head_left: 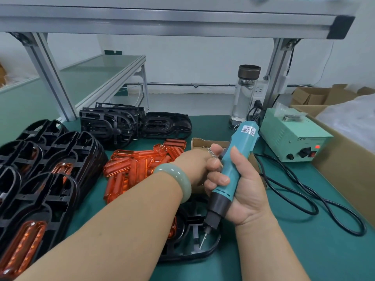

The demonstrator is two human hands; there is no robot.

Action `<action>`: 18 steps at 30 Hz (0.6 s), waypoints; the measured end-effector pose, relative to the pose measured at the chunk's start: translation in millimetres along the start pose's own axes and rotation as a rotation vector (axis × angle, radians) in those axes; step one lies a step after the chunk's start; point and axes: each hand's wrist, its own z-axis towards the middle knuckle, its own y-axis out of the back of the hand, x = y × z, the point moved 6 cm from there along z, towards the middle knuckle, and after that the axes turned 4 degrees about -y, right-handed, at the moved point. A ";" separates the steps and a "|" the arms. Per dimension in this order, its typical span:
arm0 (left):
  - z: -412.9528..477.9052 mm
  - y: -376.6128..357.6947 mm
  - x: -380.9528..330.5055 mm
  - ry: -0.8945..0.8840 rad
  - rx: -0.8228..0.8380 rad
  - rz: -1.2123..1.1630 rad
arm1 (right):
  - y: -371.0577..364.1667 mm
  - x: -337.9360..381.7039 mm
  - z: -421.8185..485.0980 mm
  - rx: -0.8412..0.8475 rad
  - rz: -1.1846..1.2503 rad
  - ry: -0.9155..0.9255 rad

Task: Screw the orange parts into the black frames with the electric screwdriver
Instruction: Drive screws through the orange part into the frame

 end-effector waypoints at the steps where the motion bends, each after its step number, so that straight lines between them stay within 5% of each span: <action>1: -0.6 -2.0 0.3 0.029 0.017 -0.054 | 0.2 -0.2 -0.3 0.000 0.002 -0.001; 9: 5.2 8.2 -5.9 -0.096 -0.103 0.227 | 1.4 1.3 0.4 0.011 -0.002 -0.001; 13: 9.4 13.4 -15.6 -0.177 -0.122 0.655 | 1.8 0.7 0.6 0.009 -0.004 -0.010; 15: 11.9 17.1 -15.6 -0.194 -0.148 0.650 | 0.9 0.0 1.0 0.031 0.009 -0.013; 18: 12.2 23.8 -10.9 -0.170 -0.195 0.308 | -1.4 0.2 1.4 0.063 0.043 -0.013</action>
